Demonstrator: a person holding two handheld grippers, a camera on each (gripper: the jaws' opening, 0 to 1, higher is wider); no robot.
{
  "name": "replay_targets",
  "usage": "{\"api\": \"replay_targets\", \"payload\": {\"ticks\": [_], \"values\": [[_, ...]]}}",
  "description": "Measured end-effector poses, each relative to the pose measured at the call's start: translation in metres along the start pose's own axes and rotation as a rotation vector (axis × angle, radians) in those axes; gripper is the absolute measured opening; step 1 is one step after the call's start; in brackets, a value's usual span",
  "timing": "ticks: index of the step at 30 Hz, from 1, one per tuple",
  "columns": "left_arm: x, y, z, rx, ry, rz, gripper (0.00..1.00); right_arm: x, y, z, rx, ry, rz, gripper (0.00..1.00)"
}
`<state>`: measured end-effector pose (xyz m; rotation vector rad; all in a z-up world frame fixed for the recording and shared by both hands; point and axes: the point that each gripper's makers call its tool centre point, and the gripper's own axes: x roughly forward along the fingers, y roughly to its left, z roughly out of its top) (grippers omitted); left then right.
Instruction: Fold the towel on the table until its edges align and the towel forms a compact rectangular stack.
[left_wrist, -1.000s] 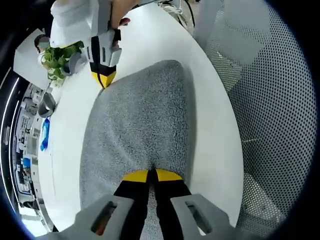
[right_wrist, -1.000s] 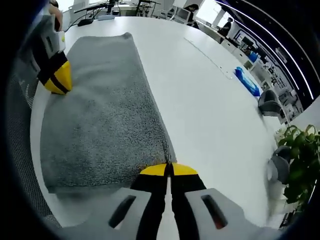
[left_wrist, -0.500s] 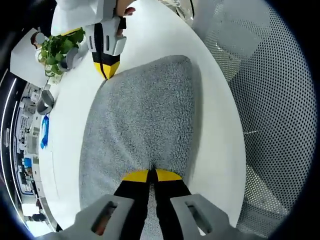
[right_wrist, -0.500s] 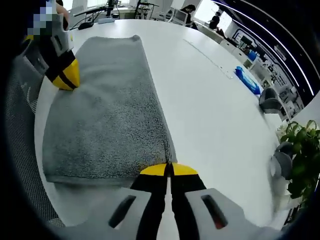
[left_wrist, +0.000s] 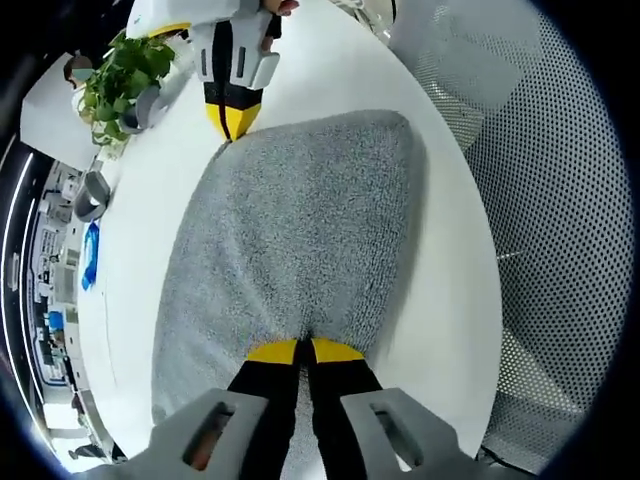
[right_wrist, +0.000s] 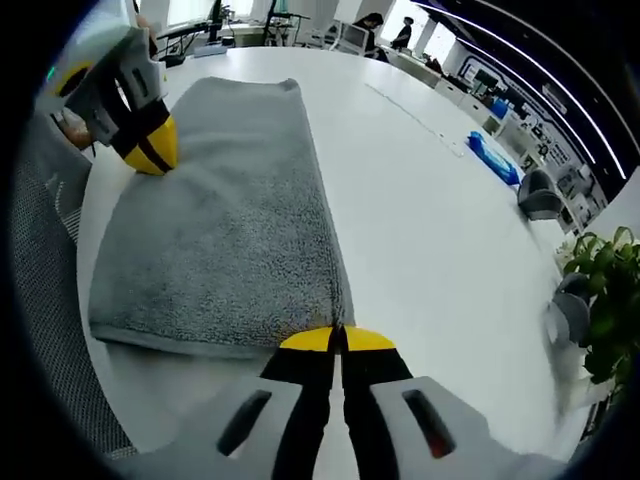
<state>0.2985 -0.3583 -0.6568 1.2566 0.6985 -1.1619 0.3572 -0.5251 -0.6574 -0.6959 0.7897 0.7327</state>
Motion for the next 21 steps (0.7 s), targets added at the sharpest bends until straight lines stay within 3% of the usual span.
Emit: {"api": "replay_targets", "payload": {"ticks": [2,3,6,9,10,17,21], "values": [[-0.001,0.000,0.000,0.009,-0.023,-0.005,0.03,-0.001,0.000,0.002,0.008,-0.014,0.011,0.00],[-0.001,0.000,0.000,-0.023,-0.036,-0.006,0.03,-0.003,-0.003,0.005,0.032,-0.037,0.003,0.01],[0.000,0.000,0.000,-0.039,-0.045,-0.004,0.03,-0.013,-0.014,0.024,0.085,-0.136,-0.052,0.02],[0.000,0.000,0.000,-0.045,-0.047,-0.004,0.03,-0.020,-0.018,0.041,0.058,-0.182,-0.074,0.07],[0.000,0.000,0.001,-0.044,-0.046,-0.006,0.03,-0.019,-0.011,0.053,0.036,-0.204,-0.039,0.09],[-0.001,0.000,0.000,-0.043,-0.039,0.000,0.03,0.001,0.031,0.070,-0.045,-0.192,0.086,0.07],[-0.001,0.000,0.000,-0.041,-0.036,0.009,0.03,0.012,0.049,0.058,-0.099,-0.127,0.144,0.00]]}}
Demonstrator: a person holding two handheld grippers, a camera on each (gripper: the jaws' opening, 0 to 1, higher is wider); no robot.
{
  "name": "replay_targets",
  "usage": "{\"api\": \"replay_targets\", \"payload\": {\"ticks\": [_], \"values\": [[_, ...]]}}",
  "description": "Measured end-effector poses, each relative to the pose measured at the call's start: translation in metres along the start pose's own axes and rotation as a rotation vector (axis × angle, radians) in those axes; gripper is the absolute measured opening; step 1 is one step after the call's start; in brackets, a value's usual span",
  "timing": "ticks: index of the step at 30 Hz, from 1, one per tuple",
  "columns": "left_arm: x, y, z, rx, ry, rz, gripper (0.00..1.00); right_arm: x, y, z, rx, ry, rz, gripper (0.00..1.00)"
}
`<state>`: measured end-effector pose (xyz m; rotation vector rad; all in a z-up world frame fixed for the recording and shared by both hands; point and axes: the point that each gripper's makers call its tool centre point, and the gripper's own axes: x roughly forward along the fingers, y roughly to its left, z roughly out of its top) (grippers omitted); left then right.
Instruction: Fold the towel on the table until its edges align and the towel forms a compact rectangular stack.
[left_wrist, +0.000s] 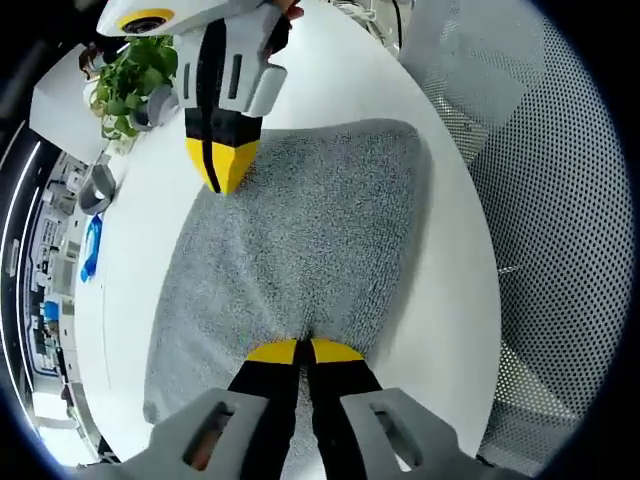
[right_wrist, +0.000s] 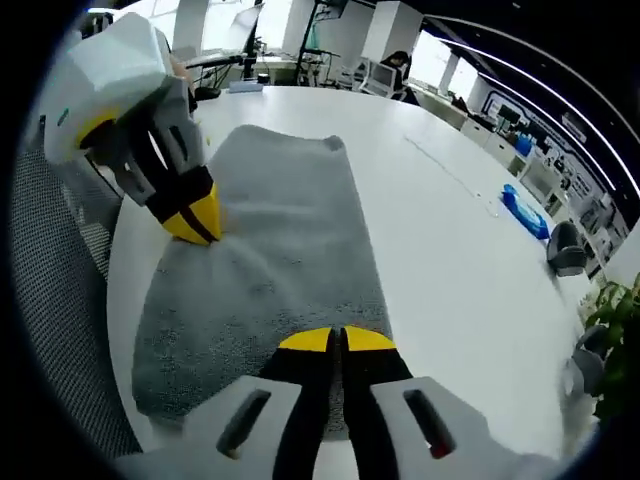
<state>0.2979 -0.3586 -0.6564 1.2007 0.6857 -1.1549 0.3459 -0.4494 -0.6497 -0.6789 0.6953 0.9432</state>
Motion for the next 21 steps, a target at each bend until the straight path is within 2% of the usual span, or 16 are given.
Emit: {"api": "replay_targets", "payload": {"ticks": [3,5,8,11,15,21], "values": [[0.0001,0.0001,0.0003,0.003,0.001,0.002,0.03,0.0040,-0.0002,-0.0045,-0.002,-0.001,-0.009,0.00],[-0.0001,-0.0005,0.0007,0.025,0.008,0.008,0.03,0.0037,-0.0017,-0.0046,0.047,-0.007,-0.004,0.00],[0.0005,-0.0007,0.0008,0.058,0.020,0.014,0.03,0.0048,-0.0019,-0.0063,0.060,-0.007,0.006,0.00],[0.0003,0.0000,0.0004,0.053,0.023,0.013,0.03,0.0048,-0.0010,-0.0067,0.085,-0.007,0.006,0.00],[0.0004,0.0000,0.0001,0.049,0.020,0.010,0.03,0.0042,0.0024,-0.0077,0.043,0.000,-0.017,0.00],[0.0003,0.0008,-0.0014,0.055,0.029,0.010,0.03,0.0003,0.0075,-0.0107,0.028,0.000,-0.036,0.00]]}}
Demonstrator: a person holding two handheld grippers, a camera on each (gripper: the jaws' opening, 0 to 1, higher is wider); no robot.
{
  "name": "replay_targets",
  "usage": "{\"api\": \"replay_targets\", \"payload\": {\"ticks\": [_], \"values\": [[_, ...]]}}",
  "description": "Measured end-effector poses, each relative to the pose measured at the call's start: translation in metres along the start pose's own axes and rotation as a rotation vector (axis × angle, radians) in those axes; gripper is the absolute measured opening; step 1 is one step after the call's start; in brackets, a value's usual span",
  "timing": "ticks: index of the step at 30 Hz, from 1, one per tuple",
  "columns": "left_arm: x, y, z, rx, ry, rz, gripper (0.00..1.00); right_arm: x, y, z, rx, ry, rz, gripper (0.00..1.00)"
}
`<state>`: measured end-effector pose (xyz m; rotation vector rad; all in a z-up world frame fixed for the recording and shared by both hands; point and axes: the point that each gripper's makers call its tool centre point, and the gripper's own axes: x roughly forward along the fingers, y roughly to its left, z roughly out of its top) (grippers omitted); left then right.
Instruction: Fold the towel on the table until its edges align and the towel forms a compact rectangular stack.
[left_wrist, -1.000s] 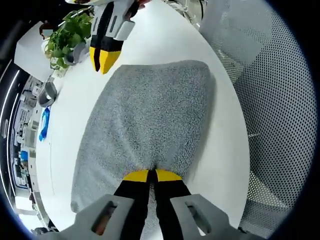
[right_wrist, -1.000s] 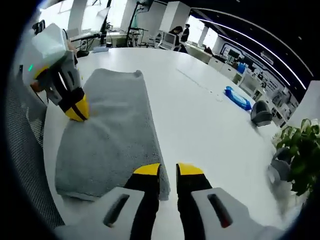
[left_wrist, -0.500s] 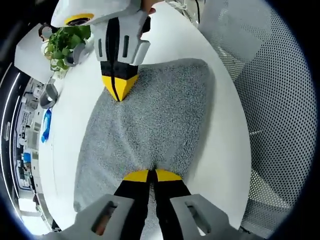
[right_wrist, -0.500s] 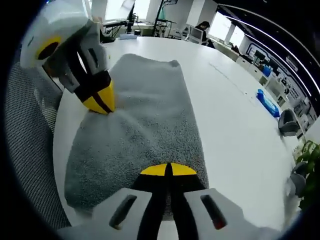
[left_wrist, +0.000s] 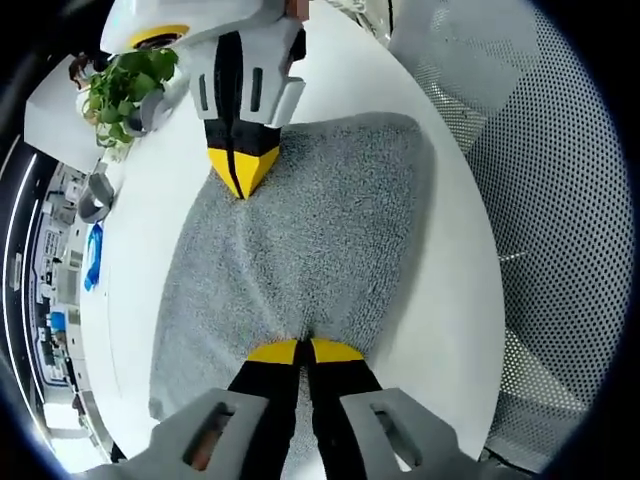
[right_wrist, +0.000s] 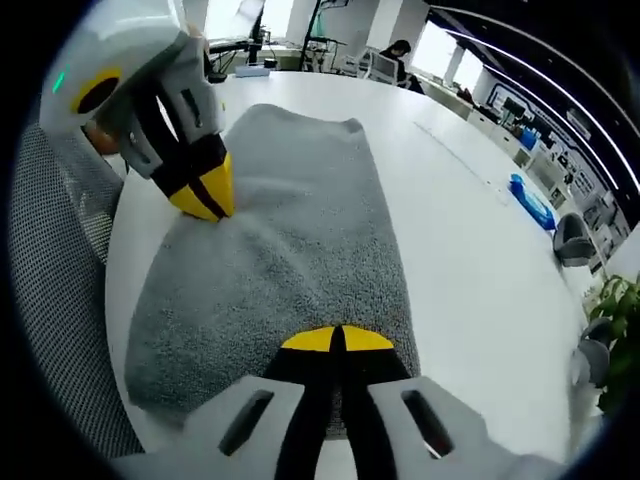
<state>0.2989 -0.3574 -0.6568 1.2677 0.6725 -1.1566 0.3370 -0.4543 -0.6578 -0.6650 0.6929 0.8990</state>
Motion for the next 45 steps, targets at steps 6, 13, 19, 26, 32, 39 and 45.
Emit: {"api": "replay_targets", "payload": {"ticks": [6,13,19,26,32,39,45], "values": [[0.000,0.001,-0.001,0.012,0.011,0.003,0.03,-0.004,0.004,-0.002,0.041,-0.013,0.000,0.00],[0.001,0.004,-0.004,0.014,0.016,-0.011,0.03,-0.008,0.011,-0.004,0.047,-0.015,-0.009,0.00],[0.002,0.008,-0.008,0.026,0.033,-0.013,0.03,-0.011,0.018,-0.004,0.056,-0.019,-0.011,0.00],[0.003,0.014,-0.012,0.025,0.044,-0.012,0.03,-0.012,0.023,-0.003,0.081,-0.028,-0.010,0.00],[0.006,0.023,-0.017,0.003,0.056,-0.045,0.03,-0.011,0.026,0.000,0.136,-0.057,0.014,0.00],[0.010,0.030,-0.021,0.008,0.095,-0.082,0.03,-0.010,0.031,0.002,0.157,-0.080,0.037,0.00],[0.013,0.037,-0.023,0.014,0.118,-0.096,0.03,-0.008,0.034,0.005,0.153,-0.091,0.044,0.00]]}}
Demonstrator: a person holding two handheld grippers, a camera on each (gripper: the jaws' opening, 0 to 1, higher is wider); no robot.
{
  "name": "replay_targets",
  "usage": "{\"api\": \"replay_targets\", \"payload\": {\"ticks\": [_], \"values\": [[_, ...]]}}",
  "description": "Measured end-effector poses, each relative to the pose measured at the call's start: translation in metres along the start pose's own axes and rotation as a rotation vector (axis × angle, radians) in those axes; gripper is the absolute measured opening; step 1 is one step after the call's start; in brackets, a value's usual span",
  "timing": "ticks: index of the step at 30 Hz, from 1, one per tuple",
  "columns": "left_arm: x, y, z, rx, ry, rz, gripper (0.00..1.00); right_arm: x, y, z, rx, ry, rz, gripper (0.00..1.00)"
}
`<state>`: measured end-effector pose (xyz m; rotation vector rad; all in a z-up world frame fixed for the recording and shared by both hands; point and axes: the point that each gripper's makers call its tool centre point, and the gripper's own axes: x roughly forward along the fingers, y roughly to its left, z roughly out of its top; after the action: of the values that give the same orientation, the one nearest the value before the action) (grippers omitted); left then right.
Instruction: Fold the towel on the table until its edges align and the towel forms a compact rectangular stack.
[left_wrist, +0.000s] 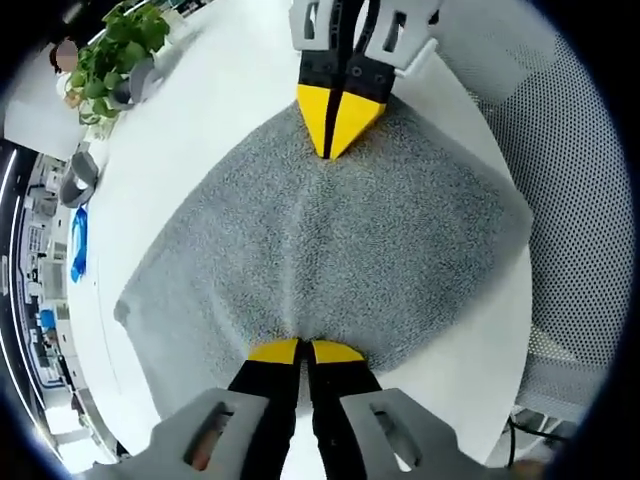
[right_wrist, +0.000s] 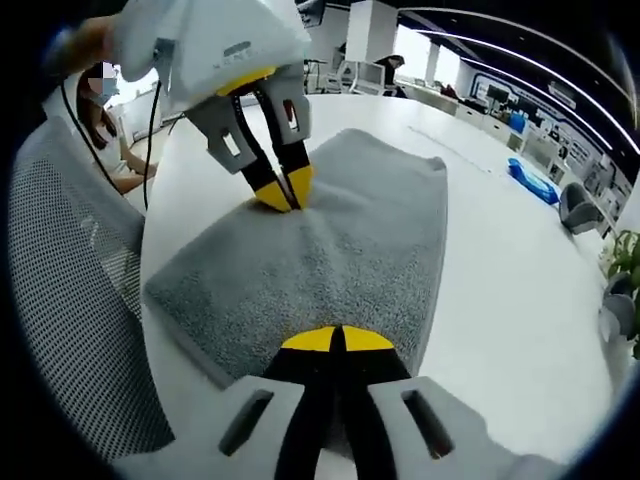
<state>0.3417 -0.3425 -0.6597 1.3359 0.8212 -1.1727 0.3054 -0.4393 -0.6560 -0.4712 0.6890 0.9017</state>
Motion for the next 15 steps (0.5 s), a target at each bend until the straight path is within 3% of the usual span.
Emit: {"api": "replay_targets", "payload": {"ticks": [15], "values": [[0.004,0.018,-0.006,-0.011,0.014,0.031,0.02,0.004,0.010,0.007,-0.002,-0.033,0.039,0.00]]}}
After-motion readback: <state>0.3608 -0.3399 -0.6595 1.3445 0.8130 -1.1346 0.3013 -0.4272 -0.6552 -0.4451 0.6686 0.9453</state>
